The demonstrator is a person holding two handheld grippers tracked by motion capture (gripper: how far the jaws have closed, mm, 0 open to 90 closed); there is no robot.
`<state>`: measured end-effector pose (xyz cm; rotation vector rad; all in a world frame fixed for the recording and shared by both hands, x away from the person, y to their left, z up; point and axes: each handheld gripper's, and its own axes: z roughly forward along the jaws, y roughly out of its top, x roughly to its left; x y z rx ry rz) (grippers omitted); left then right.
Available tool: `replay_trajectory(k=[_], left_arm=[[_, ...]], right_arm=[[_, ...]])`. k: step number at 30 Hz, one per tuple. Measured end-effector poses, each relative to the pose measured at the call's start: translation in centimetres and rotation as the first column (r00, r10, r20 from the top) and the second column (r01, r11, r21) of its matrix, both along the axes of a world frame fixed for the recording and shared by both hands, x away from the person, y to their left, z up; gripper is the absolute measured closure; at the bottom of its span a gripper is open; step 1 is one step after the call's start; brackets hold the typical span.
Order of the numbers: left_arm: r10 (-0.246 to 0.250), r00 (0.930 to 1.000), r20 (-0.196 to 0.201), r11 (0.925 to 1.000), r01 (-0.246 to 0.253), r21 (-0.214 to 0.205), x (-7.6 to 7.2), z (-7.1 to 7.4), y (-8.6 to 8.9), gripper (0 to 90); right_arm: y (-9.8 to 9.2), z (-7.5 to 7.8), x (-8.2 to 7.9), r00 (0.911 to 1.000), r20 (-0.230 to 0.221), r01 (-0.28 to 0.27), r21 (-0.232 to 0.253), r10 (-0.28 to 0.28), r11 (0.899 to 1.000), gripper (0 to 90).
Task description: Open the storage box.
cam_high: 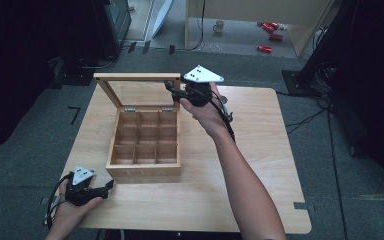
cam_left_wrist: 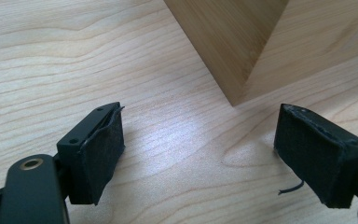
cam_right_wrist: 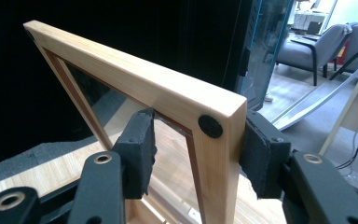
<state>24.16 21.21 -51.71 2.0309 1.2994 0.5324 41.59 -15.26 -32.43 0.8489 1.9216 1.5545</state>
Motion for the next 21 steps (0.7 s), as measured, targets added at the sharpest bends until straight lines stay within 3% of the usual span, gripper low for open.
replay_trajectory(k=[1, 6, 11, 21], left_arm=[[0.000, 1.0000, 0.000, 1.0000, 0.000, 0.000, 0.0, 0.0, 0.0, 16.2], [-0.004, 1.0000, 0.000, 1.0000, 0.004, 0.004, 0.1, 0.0, -0.1, 16.2], [-0.007, 1.0000, -0.001, 1.0000, 0.007, 0.006, 0.1, 0.0, -0.1, 16.2], [-0.007, 1.0000, 0.001, 1.0000, 0.007, 0.003, 0.2, 0.0, -0.2, 16.2]], right_arm=[[-0.2, 0.2, 0.9, 0.9999, -0.012, -0.010, 0.010, 0.010, 1.000, 52.8], [-0.5, 0.6, 2.2, 0.9994, -0.022, -0.028, 0.005, 0.028, 1.000, 55.1], [-1.1, 0.7, 4.1, 0.9969, -0.056, -0.052, 0.047, 0.054, 0.998, 57.9], [-1.1, 0.7, 7.4, 0.9937, -0.106, -0.026, 0.090, 0.036, 0.996, 59.8]])
